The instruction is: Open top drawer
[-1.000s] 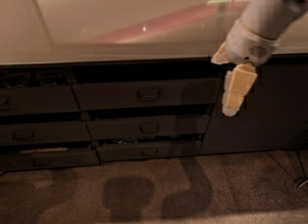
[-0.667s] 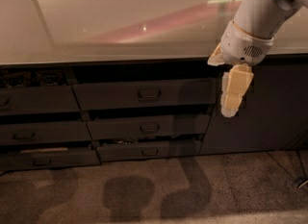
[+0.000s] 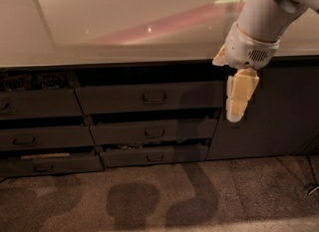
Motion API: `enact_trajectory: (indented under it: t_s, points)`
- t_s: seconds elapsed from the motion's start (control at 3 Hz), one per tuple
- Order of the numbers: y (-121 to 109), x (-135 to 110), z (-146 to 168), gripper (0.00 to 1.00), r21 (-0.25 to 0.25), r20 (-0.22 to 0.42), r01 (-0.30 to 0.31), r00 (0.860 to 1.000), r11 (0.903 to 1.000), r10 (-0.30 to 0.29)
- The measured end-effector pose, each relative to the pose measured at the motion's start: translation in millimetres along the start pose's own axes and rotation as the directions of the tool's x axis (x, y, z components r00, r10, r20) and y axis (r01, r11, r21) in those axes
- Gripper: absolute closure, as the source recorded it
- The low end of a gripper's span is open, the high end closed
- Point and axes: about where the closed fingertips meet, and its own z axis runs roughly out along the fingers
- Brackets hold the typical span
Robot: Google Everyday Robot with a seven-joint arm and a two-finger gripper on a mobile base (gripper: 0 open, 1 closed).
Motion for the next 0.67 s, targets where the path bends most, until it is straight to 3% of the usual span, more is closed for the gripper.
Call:
enact_trajectory:
  t_s: [0.33,0.67]
  points:
    - [17.0,-0.2,-10.6,0.00,0.124,-0.074,0.120,0.991,0.9850,-0.111]
    - [34.3,-6.8,-0.9,0.00,0.226,-0.131,0.256,0.964,0.9399,-0.231]
